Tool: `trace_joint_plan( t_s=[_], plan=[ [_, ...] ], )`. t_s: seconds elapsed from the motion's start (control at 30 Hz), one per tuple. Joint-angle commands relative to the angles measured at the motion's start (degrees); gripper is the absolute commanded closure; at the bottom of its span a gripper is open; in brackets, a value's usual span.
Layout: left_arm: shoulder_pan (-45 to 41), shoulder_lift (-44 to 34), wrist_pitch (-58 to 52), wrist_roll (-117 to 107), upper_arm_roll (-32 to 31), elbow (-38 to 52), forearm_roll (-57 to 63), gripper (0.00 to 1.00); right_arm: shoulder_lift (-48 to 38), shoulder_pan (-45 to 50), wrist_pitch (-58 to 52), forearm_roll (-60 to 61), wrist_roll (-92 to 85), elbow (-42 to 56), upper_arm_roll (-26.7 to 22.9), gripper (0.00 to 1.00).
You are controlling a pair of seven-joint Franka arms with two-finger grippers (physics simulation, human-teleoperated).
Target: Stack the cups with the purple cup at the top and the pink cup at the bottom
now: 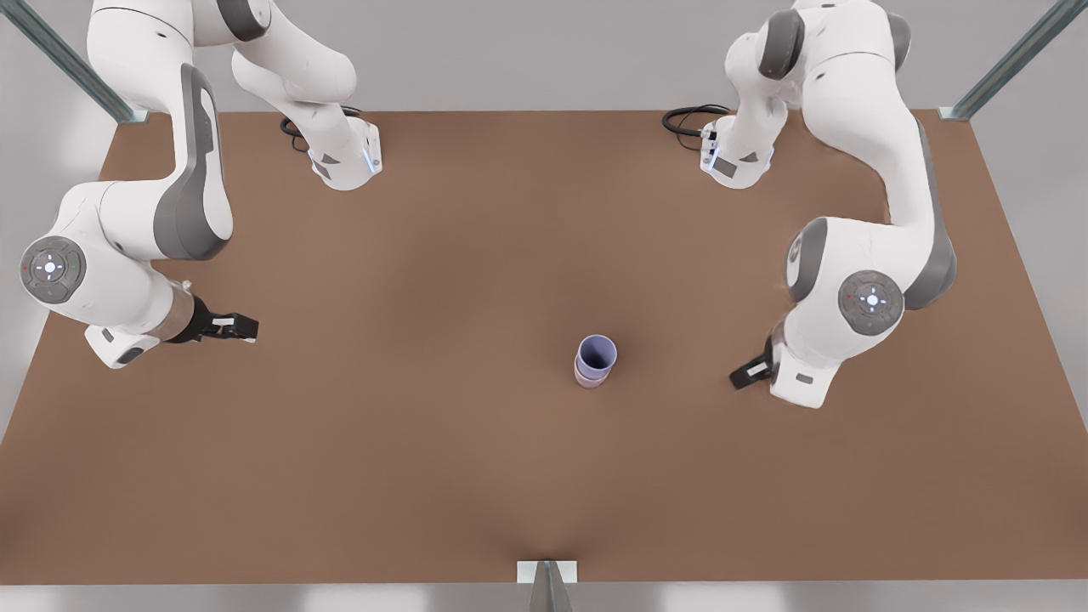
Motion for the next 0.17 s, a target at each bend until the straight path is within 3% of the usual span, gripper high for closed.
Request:
trace_joint_plan(
  t_s=[0.0,0.13],
  plan=[
    [7.3,-6.4,-4.7,40.7,-5.4,-6.6,3.8,0.0,0.0,-0.5,0.0,0.1,-0.7,0.0,0.0,0.0],
    [7.4,-6.5,-4.0,40.8,-5.3,-7.0,3.4,0.0,0.0,-0.5,-0.1,0.1,-0.7,0.0,0.0,0.0]
  ],
)
